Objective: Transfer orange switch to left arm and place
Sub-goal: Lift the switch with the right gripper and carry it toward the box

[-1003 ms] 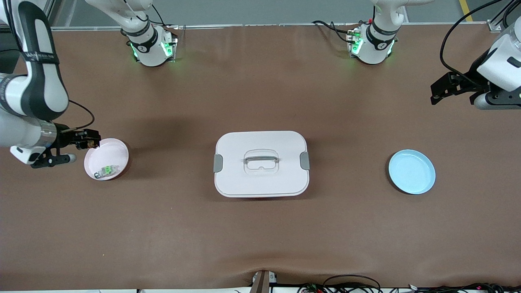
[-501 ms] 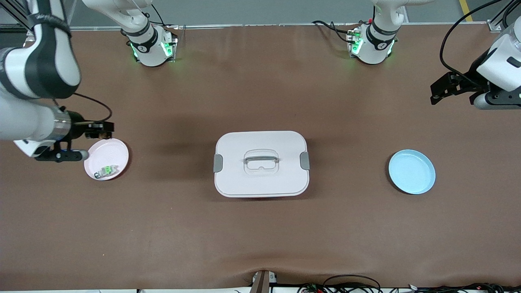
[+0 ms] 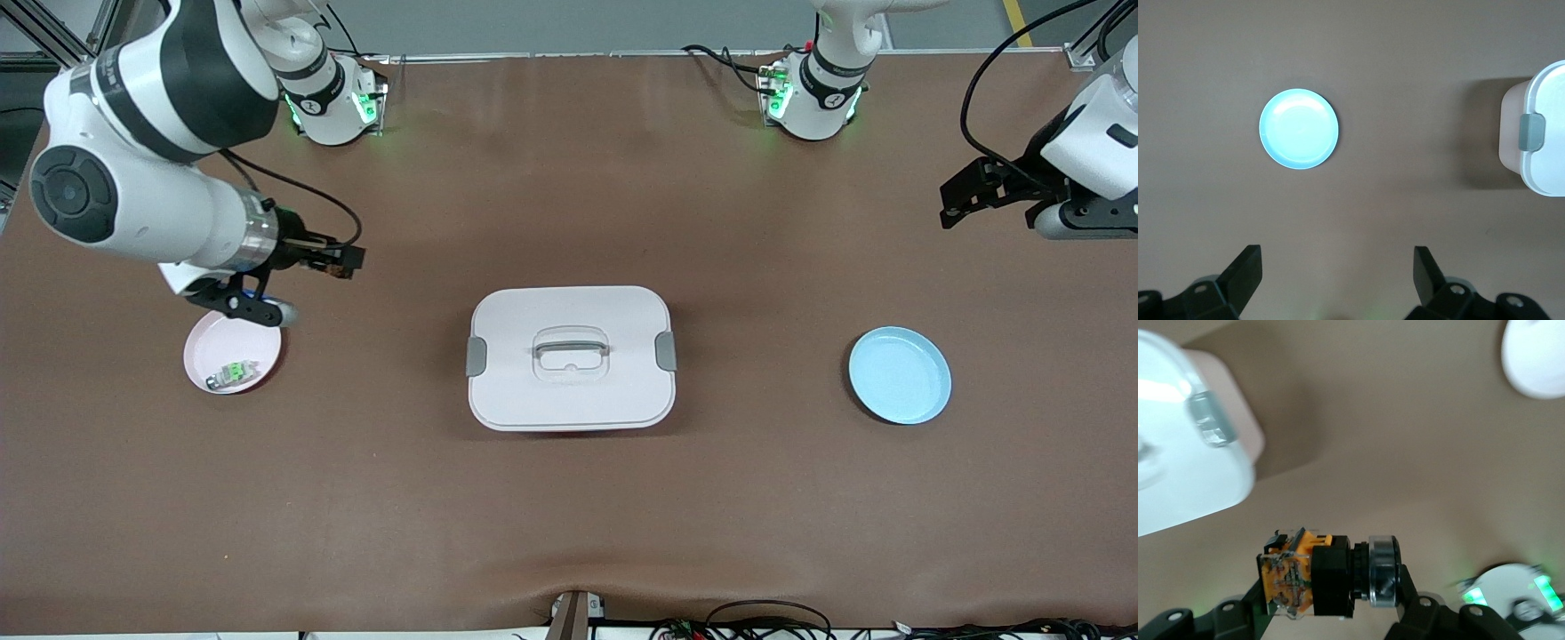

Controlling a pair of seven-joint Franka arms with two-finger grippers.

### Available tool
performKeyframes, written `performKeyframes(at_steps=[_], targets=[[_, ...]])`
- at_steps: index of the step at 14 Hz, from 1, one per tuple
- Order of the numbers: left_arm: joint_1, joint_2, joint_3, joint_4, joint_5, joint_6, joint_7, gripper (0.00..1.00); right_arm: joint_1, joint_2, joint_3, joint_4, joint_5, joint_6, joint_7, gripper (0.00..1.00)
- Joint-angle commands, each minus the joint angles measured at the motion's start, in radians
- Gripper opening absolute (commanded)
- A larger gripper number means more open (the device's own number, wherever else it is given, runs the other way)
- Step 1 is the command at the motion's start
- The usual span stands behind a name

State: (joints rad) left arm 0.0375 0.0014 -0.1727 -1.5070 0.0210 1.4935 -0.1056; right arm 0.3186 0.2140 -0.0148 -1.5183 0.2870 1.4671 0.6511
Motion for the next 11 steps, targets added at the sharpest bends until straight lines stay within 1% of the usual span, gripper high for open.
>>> performKeyframes(at_steps=[1, 3, 7, 8, 10, 11], targets=[[0.002, 0.006, -0.004, 0.016, 0.0, -0.016, 0.01, 1.0, 0.053, 0.019, -0.01, 0.064, 0.122, 0.008, 0.19, 0.5], [0.002, 0.006, -0.005, 0.014, -0.001, -0.016, 0.01, 1.0, 0.077, 0.036, -0.008, 0.076, 0.208, 0.073, 0.309, 0.5], [-0.007, 0.012, -0.008, 0.011, -0.018, -0.016, -0.003, 1.0, 0.155, 0.068, -0.008, 0.076, 0.336, 0.24, 0.508, 0.5], [-0.01, 0.019, -0.008, 0.013, -0.042, -0.016, -0.003, 1.0, 0.18, 0.076, -0.008, 0.076, 0.363, 0.29, 0.556, 0.5], [-0.007, 0.023, -0.008, 0.013, -0.137, -0.015, -0.009, 1.0, 0.218, 0.094, -0.008, 0.078, 0.415, 0.393, 0.634, 0.5], [-0.008, 0.025, -0.008, 0.013, -0.159, -0.013, -0.011, 1.0, 0.238, 0.11, -0.008, 0.078, 0.435, 0.438, 0.666, 0.5]])
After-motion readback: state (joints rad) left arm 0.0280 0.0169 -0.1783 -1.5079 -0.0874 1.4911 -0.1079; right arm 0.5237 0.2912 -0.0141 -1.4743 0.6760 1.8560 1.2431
